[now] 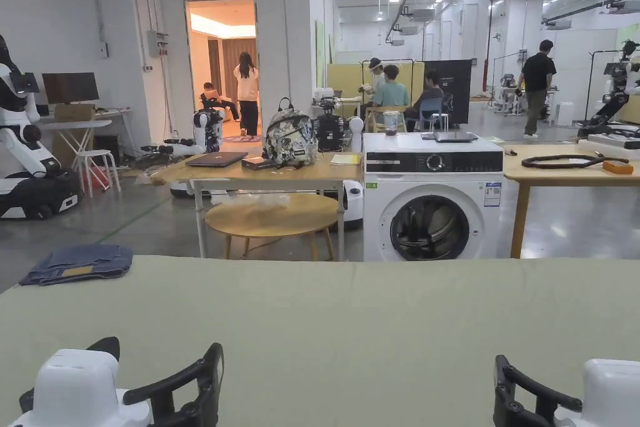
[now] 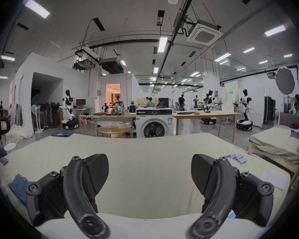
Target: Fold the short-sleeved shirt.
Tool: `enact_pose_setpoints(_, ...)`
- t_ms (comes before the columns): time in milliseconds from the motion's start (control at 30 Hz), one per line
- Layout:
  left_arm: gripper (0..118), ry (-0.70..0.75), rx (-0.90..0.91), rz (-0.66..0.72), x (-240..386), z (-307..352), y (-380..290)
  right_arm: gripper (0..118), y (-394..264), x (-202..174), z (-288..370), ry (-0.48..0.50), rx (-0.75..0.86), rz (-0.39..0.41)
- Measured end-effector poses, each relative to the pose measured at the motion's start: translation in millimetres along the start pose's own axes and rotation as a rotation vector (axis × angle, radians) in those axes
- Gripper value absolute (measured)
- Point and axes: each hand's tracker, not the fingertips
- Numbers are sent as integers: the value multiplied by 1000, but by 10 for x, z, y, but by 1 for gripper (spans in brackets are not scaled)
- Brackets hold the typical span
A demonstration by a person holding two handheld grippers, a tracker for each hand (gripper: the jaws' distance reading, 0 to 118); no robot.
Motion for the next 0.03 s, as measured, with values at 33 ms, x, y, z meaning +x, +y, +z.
enact_pose_setpoints(33, 101, 8, 13, 2, 5, 12, 5, 100, -10, 4, -8, -5, -1, -23)
